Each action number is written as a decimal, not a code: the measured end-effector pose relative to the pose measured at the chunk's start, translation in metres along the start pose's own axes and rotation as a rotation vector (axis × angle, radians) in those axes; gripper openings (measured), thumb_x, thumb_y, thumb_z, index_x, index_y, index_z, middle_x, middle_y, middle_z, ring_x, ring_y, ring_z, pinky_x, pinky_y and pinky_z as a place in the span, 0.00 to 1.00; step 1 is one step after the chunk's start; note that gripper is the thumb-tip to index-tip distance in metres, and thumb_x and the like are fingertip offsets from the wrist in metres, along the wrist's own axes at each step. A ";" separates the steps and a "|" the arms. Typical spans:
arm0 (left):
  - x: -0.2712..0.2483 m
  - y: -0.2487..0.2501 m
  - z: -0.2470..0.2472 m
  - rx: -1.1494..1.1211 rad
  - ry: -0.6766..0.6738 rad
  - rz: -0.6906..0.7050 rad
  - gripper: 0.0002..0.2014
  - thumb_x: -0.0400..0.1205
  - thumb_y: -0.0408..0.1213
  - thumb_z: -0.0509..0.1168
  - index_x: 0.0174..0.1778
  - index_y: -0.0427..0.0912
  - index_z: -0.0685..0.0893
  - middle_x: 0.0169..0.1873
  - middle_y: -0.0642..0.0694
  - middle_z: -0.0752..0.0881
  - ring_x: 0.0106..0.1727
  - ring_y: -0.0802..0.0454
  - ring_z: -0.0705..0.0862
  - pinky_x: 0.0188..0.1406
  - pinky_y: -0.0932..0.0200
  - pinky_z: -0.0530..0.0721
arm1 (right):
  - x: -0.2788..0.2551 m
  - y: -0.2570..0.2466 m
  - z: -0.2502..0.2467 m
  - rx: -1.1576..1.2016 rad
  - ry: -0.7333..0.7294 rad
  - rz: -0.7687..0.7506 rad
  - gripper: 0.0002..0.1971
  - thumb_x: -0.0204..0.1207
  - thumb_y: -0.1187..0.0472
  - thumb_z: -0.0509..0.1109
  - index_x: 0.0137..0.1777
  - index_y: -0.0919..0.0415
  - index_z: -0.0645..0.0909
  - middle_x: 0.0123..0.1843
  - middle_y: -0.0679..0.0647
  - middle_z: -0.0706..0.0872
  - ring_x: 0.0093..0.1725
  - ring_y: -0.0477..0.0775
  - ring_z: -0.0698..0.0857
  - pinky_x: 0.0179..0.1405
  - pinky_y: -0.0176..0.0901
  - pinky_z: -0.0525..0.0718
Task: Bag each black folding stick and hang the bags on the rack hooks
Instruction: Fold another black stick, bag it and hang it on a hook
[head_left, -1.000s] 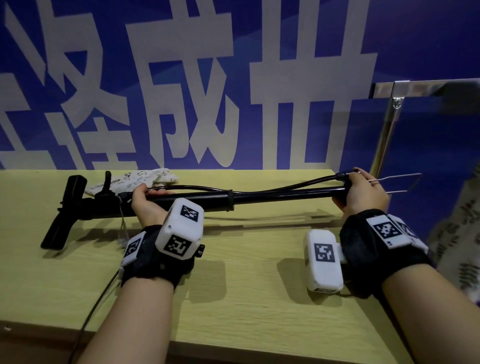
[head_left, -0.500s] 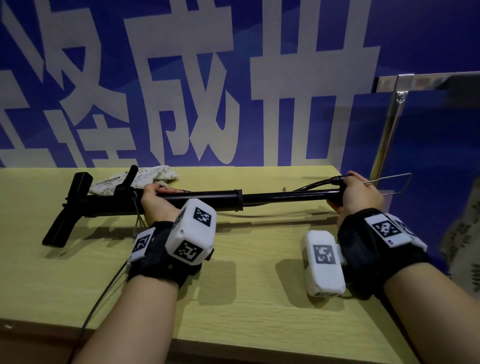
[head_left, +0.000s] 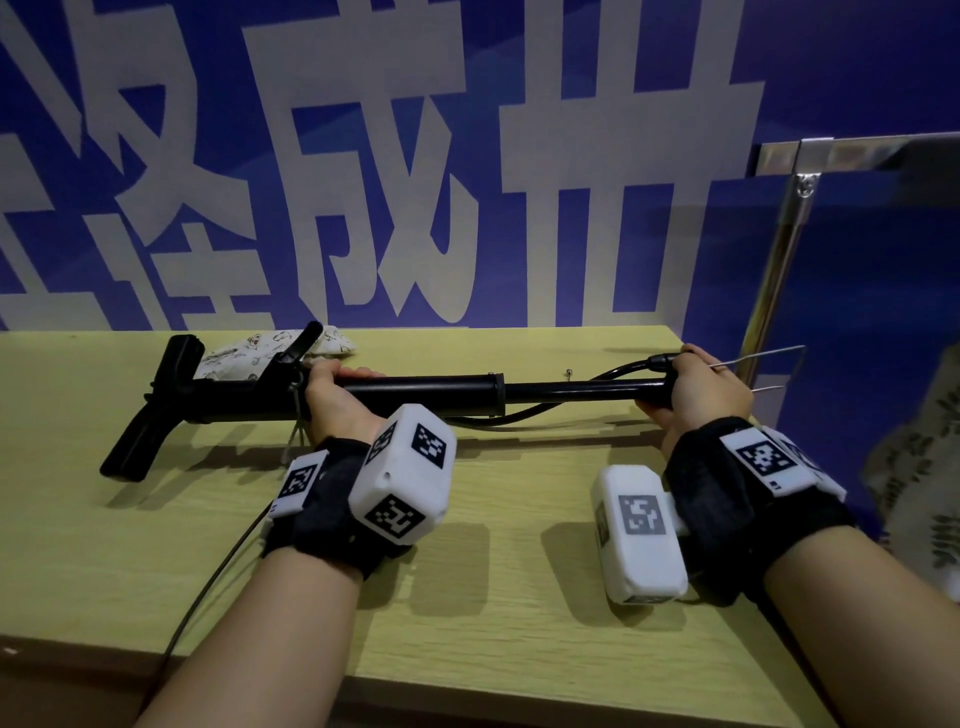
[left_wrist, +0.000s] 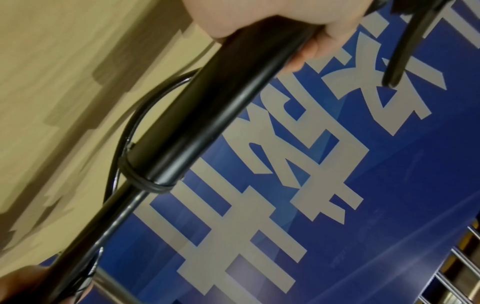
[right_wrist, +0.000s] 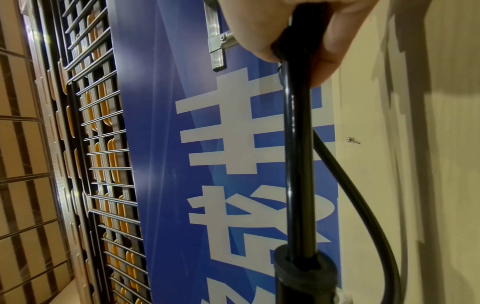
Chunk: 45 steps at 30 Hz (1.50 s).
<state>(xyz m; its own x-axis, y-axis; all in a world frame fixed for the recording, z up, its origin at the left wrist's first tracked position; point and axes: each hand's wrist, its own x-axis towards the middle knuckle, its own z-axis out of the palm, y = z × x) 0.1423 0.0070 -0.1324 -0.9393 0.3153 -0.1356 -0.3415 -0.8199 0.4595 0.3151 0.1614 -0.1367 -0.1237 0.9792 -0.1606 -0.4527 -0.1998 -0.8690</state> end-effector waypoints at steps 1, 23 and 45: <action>-0.001 -0.001 0.000 0.025 -0.006 0.004 0.18 0.82 0.33 0.56 0.24 0.44 0.64 0.10 0.54 0.71 0.11 0.57 0.72 0.16 0.74 0.74 | -0.001 0.000 0.000 0.001 -0.011 -0.001 0.11 0.78 0.68 0.66 0.55 0.54 0.82 0.61 0.59 0.83 0.56 0.61 0.83 0.30 0.45 0.84; 0.004 -0.006 -0.002 0.121 -0.002 0.010 0.16 0.81 0.35 0.59 0.27 0.44 0.66 0.26 0.49 0.72 0.24 0.54 0.74 0.19 0.71 0.78 | -0.019 0.003 0.006 0.061 -0.091 0.030 0.12 0.79 0.68 0.64 0.40 0.49 0.75 0.58 0.58 0.80 0.54 0.60 0.82 0.30 0.45 0.84; 0.001 -0.015 0.002 0.123 -0.032 -0.071 0.15 0.82 0.36 0.63 0.28 0.46 0.70 0.23 0.54 0.74 0.23 0.59 0.75 0.25 0.67 0.80 | -0.023 0.008 0.009 -0.008 -0.117 0.025 0.08 0.79 0.68 0.65 0.53 0.55 0.75 0.62 0.61 0.81 0.59 0.64 0.83 0.28 0.44 0.85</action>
<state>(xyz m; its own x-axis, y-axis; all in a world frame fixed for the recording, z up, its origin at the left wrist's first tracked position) 0.1470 0.0208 -0.1378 -0.9105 0.3876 -0.1443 -0.3989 -0.7308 0.5539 0.3066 0.1368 -0.1363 -0.2373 0.9630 -0.1275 -0.4414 -0.2238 -0.8689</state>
